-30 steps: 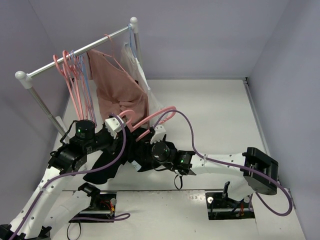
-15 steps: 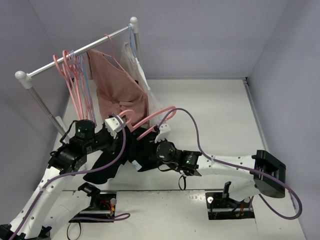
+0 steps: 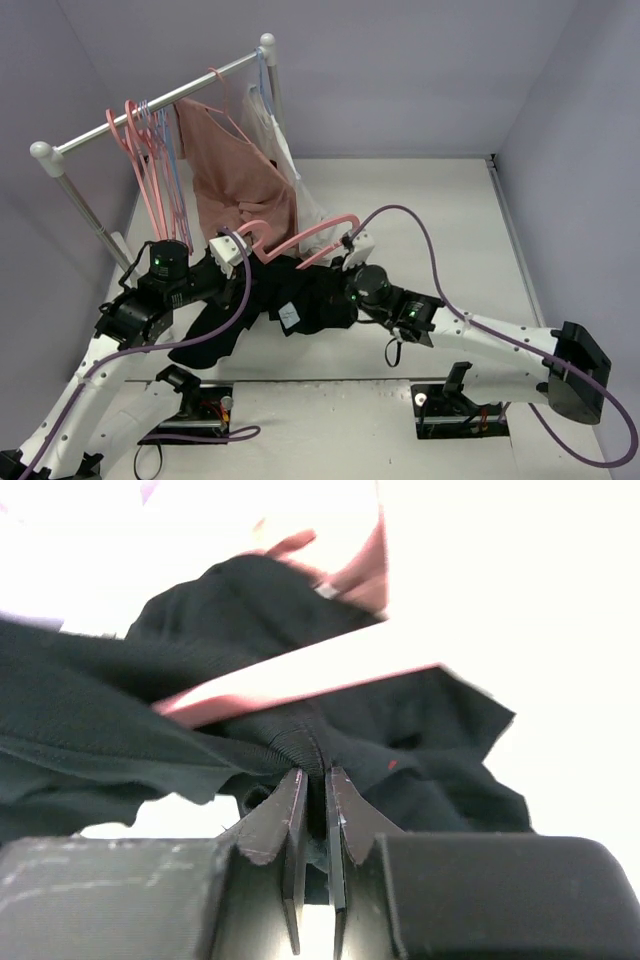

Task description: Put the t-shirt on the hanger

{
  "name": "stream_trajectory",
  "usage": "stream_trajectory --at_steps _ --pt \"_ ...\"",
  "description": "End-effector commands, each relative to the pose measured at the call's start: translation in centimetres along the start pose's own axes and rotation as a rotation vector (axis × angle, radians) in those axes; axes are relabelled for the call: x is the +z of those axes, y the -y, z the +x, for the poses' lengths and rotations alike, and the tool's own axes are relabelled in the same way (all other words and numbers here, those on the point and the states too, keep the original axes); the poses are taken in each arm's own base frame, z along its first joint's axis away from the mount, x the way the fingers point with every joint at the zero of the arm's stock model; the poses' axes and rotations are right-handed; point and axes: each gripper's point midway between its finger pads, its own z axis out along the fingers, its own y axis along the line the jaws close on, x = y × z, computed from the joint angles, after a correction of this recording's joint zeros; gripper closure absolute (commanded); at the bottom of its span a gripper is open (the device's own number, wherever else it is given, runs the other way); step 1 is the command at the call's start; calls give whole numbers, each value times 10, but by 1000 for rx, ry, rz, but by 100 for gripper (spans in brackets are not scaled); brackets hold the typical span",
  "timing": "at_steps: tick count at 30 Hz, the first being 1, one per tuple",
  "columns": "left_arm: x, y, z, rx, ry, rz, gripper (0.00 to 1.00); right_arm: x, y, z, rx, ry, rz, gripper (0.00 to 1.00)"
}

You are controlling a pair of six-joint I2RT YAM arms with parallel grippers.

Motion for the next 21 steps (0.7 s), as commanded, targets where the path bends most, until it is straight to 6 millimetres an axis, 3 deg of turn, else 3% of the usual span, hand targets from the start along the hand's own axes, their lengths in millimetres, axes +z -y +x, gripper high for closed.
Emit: stream_trajectory --at_steps 1,7,8,9,10,13,16,21 --pt "-7 -2 -31 73 120 -6 100 -8 23 -17 18 30 -2 99" --pt "-4 -2 -30 68 110 0 100 -4 22 -10 -6 -42 -75 91" --pt "-4 -2 -29 66 108 1 100 -3 22 -7 -9 -54 -82 86" --pt "-4 -3 -29 66 107 -3 100 -2 21 -4 -12 -66 -89 74" --pt "-4 -3 -29 68 108 -1 100 -2 19 -2 -13 -75 -97 73" --pt "-2 -2 -29 64 103 8 100 -2 4 -3 -21 -92 -159 56" --pt "0 -2 -27 59 95 11 100 -8 -11 -19 -31 -51 -196 46" --pt "1 -1 -28 56 95 25 100 -11 -12 -44 -23 34 -152 44"
